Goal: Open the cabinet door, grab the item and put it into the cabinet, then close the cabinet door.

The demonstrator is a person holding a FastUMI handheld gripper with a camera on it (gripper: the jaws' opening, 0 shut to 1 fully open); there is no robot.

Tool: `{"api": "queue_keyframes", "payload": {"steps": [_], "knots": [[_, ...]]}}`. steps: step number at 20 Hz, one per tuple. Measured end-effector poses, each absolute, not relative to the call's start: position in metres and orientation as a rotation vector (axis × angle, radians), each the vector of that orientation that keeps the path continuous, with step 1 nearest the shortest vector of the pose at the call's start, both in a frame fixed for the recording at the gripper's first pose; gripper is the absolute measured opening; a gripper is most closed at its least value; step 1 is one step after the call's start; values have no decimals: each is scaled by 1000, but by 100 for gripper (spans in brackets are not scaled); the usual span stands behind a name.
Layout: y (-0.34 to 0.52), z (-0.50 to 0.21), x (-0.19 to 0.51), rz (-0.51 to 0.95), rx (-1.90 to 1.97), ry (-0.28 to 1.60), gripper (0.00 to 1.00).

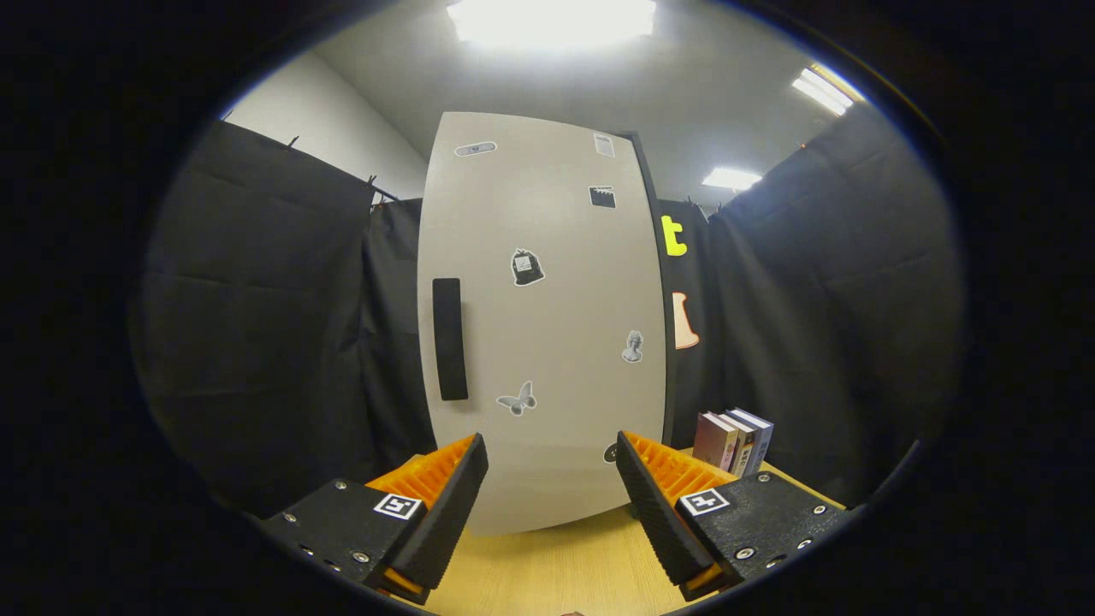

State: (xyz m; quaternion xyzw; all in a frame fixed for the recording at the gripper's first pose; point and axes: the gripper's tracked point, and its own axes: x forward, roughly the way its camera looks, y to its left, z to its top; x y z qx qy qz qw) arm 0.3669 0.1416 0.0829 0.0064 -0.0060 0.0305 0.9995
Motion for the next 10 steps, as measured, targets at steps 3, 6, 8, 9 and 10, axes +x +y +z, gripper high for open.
{"api": "queue_keyframes", "payload": {"steps": [3, 6, 8, 9, 10], "knots": [[139, 78, 348, 47, -5, -16, 94], [137, 71, 337, 45, 2, -20, 94], [139, 63, 331, 47, 0, -16, 94], [139, 58, 330, 46, -7, -13, 94], [138, 54, 328, 42, -16, -7, 94]]}}
